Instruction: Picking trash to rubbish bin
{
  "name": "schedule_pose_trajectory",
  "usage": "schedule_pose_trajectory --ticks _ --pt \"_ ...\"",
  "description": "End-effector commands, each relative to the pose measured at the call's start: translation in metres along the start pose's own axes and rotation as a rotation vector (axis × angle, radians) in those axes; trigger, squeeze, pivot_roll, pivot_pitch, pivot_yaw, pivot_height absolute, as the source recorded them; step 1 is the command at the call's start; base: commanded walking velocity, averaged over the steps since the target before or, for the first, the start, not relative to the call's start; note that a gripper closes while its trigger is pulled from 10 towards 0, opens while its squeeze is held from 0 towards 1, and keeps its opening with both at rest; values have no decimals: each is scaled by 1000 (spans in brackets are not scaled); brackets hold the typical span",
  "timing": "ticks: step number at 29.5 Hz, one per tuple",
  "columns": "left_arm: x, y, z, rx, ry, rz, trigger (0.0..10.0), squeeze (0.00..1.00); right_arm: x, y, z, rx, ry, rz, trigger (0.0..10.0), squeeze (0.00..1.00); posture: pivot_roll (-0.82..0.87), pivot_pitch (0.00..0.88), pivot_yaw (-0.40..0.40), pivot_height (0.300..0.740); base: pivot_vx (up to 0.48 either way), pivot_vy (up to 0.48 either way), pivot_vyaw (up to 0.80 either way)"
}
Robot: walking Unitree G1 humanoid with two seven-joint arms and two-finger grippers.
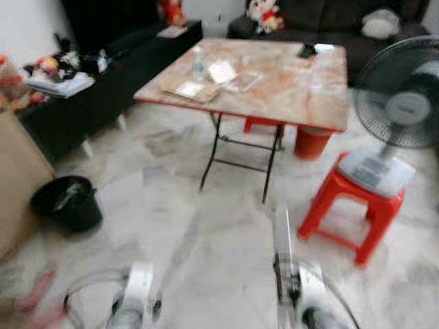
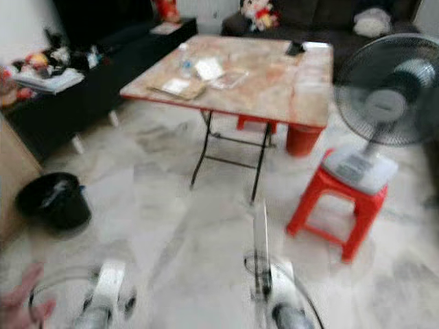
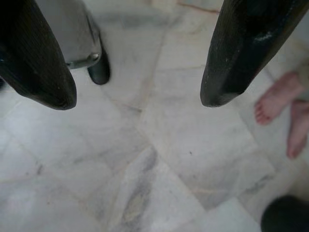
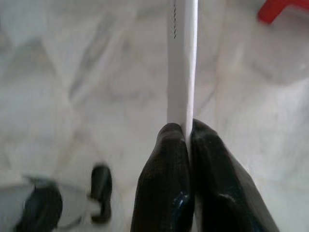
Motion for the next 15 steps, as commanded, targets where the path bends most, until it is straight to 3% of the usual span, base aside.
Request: schedule_pose_trajectory --ticks 1,15 --pt "0 1 0 -6 -8 10 10000 0 4 4 0 -13 11 -5 10000 0 11 41 10 740 0 0 794" --pt "-3 5 -1 -16 -6 -10 10000 0 2 5 0 -21 3 -22 10000 0 0 29 4 740 0 0 794"
Point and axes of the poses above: a point about 5 cm out from each wrist's last joint towards the gripper, its own z axis pointing out of the wrist towards the gripper, its own x axis along the axis of the wrist's last joint, y = z × x, the point moved 1 cm from there along z, pointing out of the wrist towards the gripper, and after that the axes turned 5 degrees about -z, right-handed, at the moved point
